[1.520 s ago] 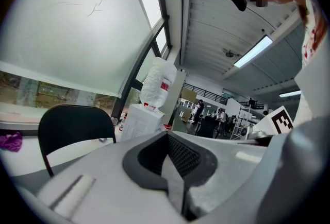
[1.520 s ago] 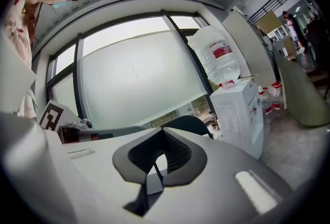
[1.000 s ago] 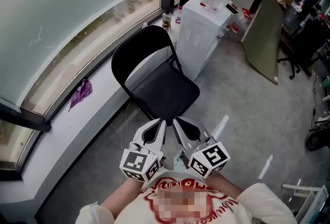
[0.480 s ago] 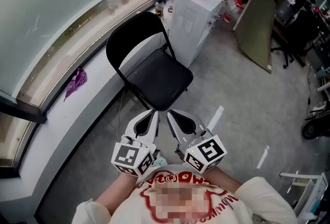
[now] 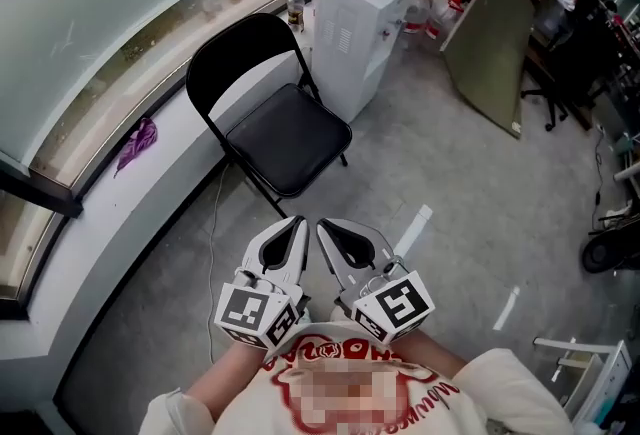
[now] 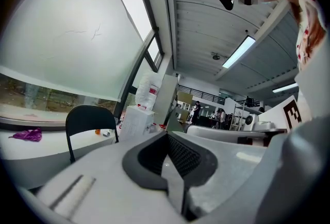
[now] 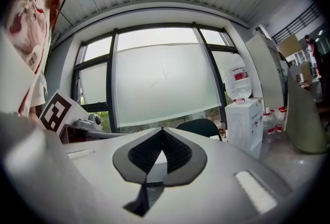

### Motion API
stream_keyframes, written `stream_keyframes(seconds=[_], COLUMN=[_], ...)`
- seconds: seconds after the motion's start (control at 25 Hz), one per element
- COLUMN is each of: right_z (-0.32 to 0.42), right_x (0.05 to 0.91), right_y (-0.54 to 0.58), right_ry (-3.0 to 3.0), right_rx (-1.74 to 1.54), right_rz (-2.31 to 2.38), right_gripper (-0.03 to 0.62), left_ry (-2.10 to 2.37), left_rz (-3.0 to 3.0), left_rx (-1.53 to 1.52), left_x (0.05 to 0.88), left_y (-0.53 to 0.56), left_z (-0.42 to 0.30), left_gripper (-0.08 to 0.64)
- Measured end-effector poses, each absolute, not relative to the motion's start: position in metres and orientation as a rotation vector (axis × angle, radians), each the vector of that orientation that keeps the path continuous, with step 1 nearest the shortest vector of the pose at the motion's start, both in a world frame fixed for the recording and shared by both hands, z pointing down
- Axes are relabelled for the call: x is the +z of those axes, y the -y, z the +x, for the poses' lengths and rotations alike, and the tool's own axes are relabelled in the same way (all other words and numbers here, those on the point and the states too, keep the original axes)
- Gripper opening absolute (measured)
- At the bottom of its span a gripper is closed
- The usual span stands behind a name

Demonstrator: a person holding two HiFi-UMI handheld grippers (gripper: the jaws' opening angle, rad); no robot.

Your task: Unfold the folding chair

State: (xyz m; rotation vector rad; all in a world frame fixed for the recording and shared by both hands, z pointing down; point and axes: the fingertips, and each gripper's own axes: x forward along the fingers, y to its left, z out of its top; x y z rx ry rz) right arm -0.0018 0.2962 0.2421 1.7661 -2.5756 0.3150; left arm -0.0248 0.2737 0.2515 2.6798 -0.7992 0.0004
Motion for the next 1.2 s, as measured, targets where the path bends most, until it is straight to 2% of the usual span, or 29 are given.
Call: stream_keyframes(seconds=[0.44, 1.2], right_z=[0.015, -0.03], right_x=[0.248, 0.219], right_y=[-0.37, -0.352], right_ry=[2.654, 2.665], right_rx=[0.367, 0.334], right_rz=[1.67, 1.729], right_gripper=[0.023, 0.023], left_ry=[0.905, 0.831], left_rz=[2.63, 2.675], left_rx=[0.039, 0.013], left_x=[0.257, 0.236], left_y=[-0.364, -0.346], left_z=[-0.016, -0.058], left_gripper=[0.007, 0.007])
